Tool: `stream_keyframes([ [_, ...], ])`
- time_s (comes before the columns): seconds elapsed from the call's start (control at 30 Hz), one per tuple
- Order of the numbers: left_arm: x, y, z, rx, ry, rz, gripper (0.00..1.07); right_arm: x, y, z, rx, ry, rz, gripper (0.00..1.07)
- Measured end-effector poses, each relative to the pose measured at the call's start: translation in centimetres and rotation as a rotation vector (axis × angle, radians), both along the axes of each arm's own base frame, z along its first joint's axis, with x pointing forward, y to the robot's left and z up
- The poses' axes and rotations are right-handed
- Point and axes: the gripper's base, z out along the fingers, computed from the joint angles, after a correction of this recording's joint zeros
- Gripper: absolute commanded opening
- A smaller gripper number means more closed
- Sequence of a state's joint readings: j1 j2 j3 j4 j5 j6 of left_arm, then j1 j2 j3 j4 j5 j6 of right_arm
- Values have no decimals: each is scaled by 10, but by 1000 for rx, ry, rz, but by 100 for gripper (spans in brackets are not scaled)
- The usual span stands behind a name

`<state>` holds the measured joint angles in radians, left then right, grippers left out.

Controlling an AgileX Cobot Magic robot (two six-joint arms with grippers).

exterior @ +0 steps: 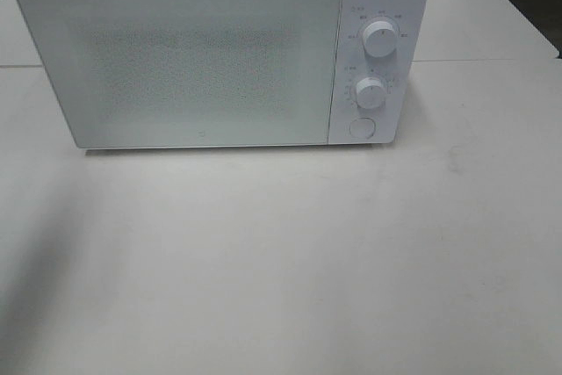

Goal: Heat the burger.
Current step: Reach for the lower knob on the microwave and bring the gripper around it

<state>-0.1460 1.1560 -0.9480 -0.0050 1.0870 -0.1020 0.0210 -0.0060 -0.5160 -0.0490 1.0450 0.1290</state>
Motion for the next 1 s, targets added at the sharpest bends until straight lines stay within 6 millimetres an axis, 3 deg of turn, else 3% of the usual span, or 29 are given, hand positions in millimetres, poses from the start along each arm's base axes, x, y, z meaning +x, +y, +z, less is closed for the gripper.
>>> stream_keyframes([
  [0.13, -27, 19, -9, -8, 9, 84, 101, 0, 0, 0, 0, 0, 0, 74],
  [0.23, -33, 21, -10, -9, 1, 91, 101, 0, 0, 0, 0, 0, 0, 74],
  [0.3, -59, 24, -14, -8, -29, 101, 101, 0, 0, 0, 0, 0, 0, 74],
  [0.5, -84, 25, -17, -3, -85, 95, 101, 0, 0, 0, 0, 0, 0, 74],
  [0.6, -110, 27, -26, 9, -145, 73, 101, 0, 0, 0, 0, 0, 0, 74],
  [0.77, -127, 28, -38, 12, -184, 60, 101, 0, 0, 0, 0, 0, 0, 74],
  [1.0, -137, 28, -38, 7, -283, 59, 101, 0, 0, 0, 0, 0, 0, 74],
])
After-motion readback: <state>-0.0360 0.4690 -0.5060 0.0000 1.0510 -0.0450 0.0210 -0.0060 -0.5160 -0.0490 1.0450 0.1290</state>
